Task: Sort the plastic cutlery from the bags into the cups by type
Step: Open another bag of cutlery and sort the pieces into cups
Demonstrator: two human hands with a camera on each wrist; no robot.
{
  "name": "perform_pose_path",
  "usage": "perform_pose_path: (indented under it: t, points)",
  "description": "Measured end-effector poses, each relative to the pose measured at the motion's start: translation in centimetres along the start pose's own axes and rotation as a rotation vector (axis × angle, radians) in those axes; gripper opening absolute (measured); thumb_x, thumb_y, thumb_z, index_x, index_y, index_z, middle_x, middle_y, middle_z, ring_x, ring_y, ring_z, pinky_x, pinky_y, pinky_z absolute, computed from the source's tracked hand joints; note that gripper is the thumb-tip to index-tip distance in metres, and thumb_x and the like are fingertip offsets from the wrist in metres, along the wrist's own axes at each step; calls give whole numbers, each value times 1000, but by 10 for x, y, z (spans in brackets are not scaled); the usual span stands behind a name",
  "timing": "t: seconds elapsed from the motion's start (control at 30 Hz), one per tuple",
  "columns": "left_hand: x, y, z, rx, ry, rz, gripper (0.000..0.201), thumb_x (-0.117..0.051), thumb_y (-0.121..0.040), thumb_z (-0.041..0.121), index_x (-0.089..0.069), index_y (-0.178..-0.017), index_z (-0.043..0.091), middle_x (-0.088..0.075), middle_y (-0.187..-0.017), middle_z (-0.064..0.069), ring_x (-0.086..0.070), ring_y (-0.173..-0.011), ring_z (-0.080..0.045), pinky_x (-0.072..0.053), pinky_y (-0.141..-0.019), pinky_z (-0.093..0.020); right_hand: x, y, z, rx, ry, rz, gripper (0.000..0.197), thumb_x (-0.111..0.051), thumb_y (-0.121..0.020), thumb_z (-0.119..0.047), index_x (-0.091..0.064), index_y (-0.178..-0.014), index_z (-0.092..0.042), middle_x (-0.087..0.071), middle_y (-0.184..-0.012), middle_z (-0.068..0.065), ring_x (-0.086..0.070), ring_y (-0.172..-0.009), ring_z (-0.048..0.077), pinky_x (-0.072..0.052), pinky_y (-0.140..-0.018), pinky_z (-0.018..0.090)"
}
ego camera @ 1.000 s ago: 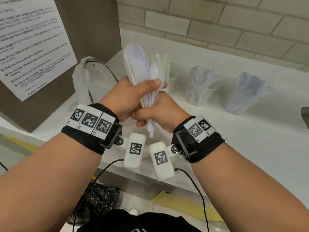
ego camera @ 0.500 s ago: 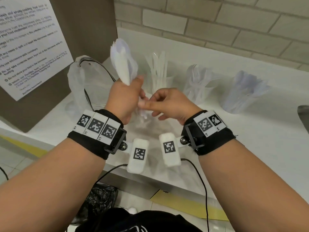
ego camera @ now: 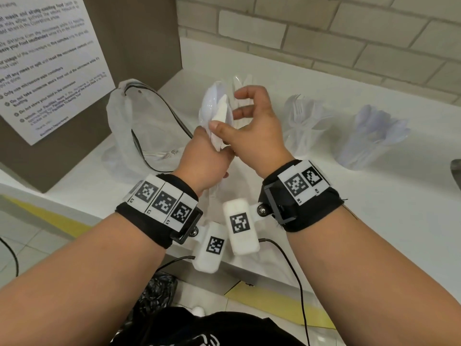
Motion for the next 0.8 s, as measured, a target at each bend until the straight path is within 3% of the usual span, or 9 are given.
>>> perform_pose_path:
  t: [0.1, 0.2, 0.3, 0.4, 0.53, 0.63, 0.7, 0.8]
  points:
    - [4, 0, 0, -32, -64, 5, 35, -61, -88, 23, -42, -116, 14, -63, -97, -7, -68, -81, -24, -59, -74, -44, -7, -1, -1, 25, 20, -73, 35, -74, -77, -26, -55, -106, -26, -57, -99, -14, -59, -84, 12, -56, -82, 40]
    - [-2, 0, -2, -35, 14, -64, 38, -60, -88, 21, -45, -122, 13, -64, -97, -9, -68, -64, -18, -60, -61, -38, -10, -1, 2, -47, -5, -109, 17, -73, -77, -33, -62, -88, -25, -62, -103, 1, -63, -85, 23, -55, -83, 48]
    - [-3, 2, -4, -28, 68, -77, 37, -60, -84, 15, -48, -118, 14, -62, -94, -13, -59, -55, -19, -53, -49, -30, -5, -1, 5, -159, -214, -124, 6, -69, -85, -20, -64, -82, -18, -65, -95, 5, -63, -88, 25, -54, -83, 52]
    - [-1, 2, -5, -50, 34, -51, 39, -62, -81, 17, -49, -118, 16, -60, -94, -8, -58, -63, -19, -47, -46, -23, 1, -2, 5, -244, -357, -121, 8, -61, -92, -15, -62, -84, -15, -65, -92, 10, -62, -88, 27, -54, -84, 49]
    - [1, 2, -6, -79, -15, -38, 38, -64, -82, 21, -49, -116, 17, -58, -94, -4, -58, -72, -18, -47, -45, -21, 17, -7, -7, -193, -358, 8, 11, -48, -99, -17, -54, -90, -17, -67, -87, 6, -62, -80, 20, -54, -67, 32]
    - [0, 4, -8, -111, -31, -52, 32, -63, -85, 20, -50, -114, 18, -59, -92, -4, -57, -72, -17, -52, -54, -26, 31, -12, -18, -167, -459, 88, 11, -39, -102, -17, -48, -98, -14, -69, -75, 4, -66, -69, 19, -58, -67, 35]
    - [-2, 5, -10, -103, 4, -70, 30, -63, -85, 21, -50, -113, 18, -59, -89, -5, -57, -71, -20, -52, -59, -34, 36, -14, -25, -152, -457, 74, 11, -37, -102, -16, -47, -102, -11, -66, -70, 5, -66, -64, 21, -59, -67, 36]
    - [-5, 4, -8, -160, -38, -86, 37, -64, -85, 26, -48, -117, 18, -54, -83, 5, -56, -73, -16, -51, -61, -33, 32, -12, -23, -162, -417, 24, 13, -36, -103, -16, -46, -108, -9, -64, -68, 7, -66, -65, 25, -61, -69, 37]
Point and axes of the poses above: each hand's wrist, its own y-axis away from the middle knuckle, its own x-axis out of the back of the hand, z = x × y, the point moved 8 cm from there along -y, towards the middle knuckle
